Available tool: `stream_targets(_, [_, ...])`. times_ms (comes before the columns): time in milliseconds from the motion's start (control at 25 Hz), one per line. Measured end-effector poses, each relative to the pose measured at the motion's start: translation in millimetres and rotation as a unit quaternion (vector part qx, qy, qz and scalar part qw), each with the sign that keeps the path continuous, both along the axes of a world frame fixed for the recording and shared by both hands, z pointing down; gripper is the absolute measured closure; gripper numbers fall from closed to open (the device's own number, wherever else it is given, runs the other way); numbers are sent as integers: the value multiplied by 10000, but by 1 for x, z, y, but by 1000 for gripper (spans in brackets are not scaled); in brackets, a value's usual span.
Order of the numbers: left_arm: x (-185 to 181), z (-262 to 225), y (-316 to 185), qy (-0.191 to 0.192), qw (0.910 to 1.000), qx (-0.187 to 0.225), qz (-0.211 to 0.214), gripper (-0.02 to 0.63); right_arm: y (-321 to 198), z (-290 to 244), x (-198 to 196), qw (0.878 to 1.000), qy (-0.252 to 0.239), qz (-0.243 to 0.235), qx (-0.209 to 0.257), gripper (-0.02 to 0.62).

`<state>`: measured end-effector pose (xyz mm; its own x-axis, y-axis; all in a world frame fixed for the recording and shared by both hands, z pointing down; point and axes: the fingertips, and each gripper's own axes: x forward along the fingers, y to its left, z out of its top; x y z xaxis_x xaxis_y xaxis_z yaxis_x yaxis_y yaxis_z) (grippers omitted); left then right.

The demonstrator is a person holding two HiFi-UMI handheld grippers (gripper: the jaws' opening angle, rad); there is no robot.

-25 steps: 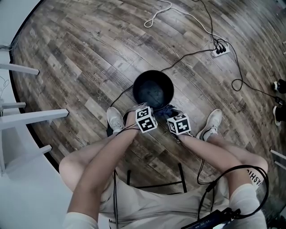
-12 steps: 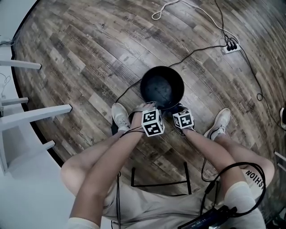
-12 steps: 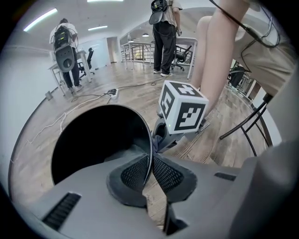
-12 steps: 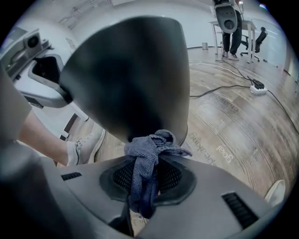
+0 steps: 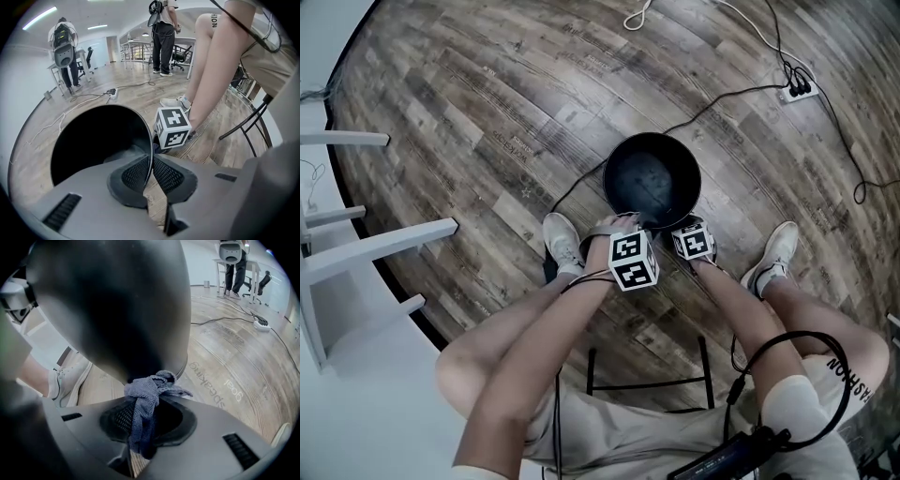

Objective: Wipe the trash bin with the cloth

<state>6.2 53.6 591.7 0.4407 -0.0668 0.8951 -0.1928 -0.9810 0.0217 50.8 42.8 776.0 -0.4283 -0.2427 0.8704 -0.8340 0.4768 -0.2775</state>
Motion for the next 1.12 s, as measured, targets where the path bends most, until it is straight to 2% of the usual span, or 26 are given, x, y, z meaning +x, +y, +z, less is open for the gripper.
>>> stream_targets(240, [1,0,-1,22,10000,34,-25,565,0,17,2,9993,125,63,-350,518])
stream_targets(440, [0,2,-2,28,9999,91,-52,565,6,7,3,9995,80,-143,-269,518])
stream_targets(720, [-2,3,1,15,9999,82,-73,565,25,-45,-5,9990,-258,-349,-57,518])
stream_targets(1120, [2,6,-1,-41,9992,67,-401,556,37,-128,-10,9973,-618,-337,205,518])
